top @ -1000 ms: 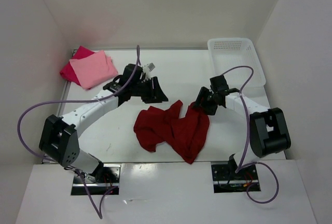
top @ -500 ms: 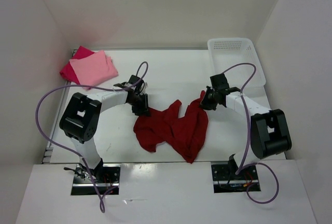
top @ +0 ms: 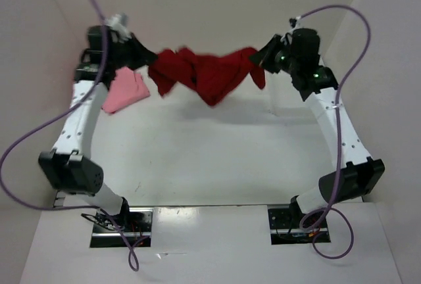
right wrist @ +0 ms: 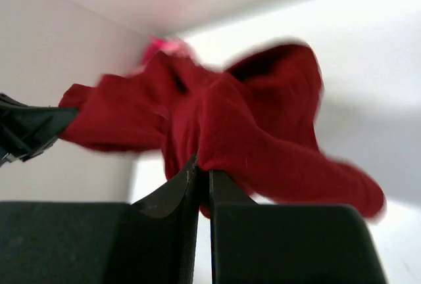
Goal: Fold and stack the t-shirts
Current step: Flatten out the tshirt
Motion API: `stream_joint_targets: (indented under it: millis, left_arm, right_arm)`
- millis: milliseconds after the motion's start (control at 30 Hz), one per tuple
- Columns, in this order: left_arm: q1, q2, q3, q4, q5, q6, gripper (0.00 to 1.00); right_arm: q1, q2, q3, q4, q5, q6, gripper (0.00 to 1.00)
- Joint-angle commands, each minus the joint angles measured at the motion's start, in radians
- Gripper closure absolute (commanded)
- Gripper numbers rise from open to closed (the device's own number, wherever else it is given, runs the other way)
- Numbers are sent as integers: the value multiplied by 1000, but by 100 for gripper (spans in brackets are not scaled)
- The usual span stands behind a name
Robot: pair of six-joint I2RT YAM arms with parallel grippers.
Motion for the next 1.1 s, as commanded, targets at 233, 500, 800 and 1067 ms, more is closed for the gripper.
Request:
stream_joint_targets:
  millis: [233, 500, 800, 1067]
  left_arm:
    - [274, -386, -150, 240, 51, -92, 88]
    - [366, -464, -736, 289, 87, -112, 21]
    - [375, -453, -859, 214, 146, -57, 27]
    - [357, -490, -950, 191, 169, -57, 27]
  right_arm:
    - [-149, 8, -186, 84, -205, 38, 81]
    - [-106, -33, -426, 124, -98, 6, 44]
    - [242, -75, -469, 23, 45, -45, 83]
    - [587, 180, -241, -35, 105, -123, 56]
